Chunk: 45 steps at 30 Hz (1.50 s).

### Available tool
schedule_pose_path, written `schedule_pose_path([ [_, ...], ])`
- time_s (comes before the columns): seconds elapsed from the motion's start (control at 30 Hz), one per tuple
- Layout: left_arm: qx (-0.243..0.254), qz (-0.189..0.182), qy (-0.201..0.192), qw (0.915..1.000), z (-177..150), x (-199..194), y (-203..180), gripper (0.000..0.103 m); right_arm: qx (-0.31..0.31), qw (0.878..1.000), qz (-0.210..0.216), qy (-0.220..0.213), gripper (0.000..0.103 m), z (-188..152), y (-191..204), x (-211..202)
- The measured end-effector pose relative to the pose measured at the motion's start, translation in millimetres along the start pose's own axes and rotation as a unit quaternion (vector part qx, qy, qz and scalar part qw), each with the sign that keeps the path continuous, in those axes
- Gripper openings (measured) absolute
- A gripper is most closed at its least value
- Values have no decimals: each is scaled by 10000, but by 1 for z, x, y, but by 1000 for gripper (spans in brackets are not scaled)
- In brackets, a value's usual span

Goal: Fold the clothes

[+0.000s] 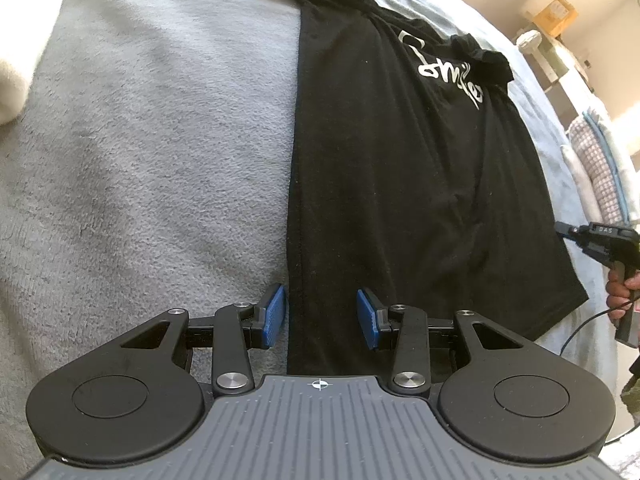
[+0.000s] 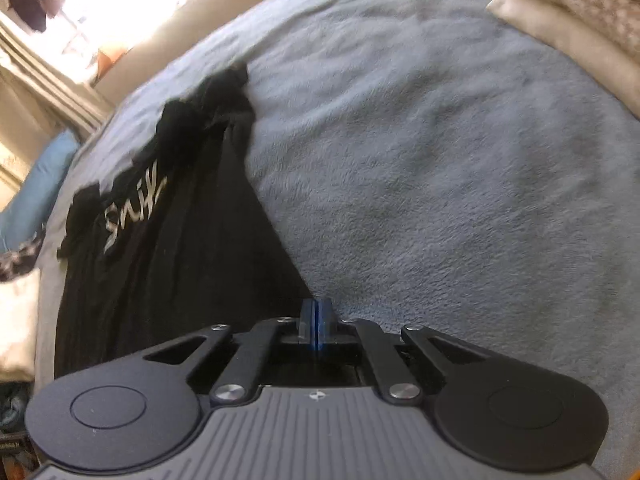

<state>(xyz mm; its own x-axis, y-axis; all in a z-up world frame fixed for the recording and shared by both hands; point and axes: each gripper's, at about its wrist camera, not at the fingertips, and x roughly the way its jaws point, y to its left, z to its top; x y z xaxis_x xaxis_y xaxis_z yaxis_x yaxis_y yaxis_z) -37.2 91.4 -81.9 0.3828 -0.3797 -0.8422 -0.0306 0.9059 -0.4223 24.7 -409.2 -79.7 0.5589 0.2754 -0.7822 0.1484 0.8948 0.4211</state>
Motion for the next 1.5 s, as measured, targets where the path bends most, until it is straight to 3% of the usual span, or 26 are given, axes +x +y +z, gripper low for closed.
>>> schedule_pose_path([
  [0.17, -8, -11, -3, 10000, 0, -1, 0, 39, 100, 9984, -203, -516, 0, -10, 3, -33],
  [0.4, -24, -68, -7, 10000, 1, -1, 3, 39, 550, 9957, -531, -525, 0, -26, -17, -41],
  [0.53, -43, -91, -7, 9999, 2, 0, 4, 39, 886, 9943, -452, -380, 0, -29, -30, -28],
  [0.6, -50, -104, -10, 9999, 2, 0, 4, 39, 1143, 9919, -129, -531, 2, -28, -35, -39],
  [0.67, -52, -107, -17, 9999, 2, 0, 4, 39, 1212, 9908, -46, -603, 9, -29, -40, -54],
  [0.73, -48, -102, -16, 9999, 3, 0, 4, 39, 1258, 9906, -21, -542, 29, -33, -45, -67],
  [0.77, -48, -99, -16, 9999, 3, 0, 4, 39, 1253, 9910, -39, -465, 30, -38, -47, -72],
  [0.97, -69, -101, -38, 9999, 3, -1, 4, 39, 1310, 9914, -17, -21, 31, -71, -56, -80],
  [1.1, -117, -99, -59, 9999, 2, -1, 4, 39, 1500, 9885, 171, -39, 31, -77, -57, -76],
  [1.2, -205, -114, -71, 9997, 1, -2, 5, 39, 1677, 9852, 343, 15, 18, -77, -61, -71],
  [1.5, -221, -102, -82, 9997, 0, -2, 6, 39, 2181, 9741, 593, 87, 20, -83, -69, -73],
])
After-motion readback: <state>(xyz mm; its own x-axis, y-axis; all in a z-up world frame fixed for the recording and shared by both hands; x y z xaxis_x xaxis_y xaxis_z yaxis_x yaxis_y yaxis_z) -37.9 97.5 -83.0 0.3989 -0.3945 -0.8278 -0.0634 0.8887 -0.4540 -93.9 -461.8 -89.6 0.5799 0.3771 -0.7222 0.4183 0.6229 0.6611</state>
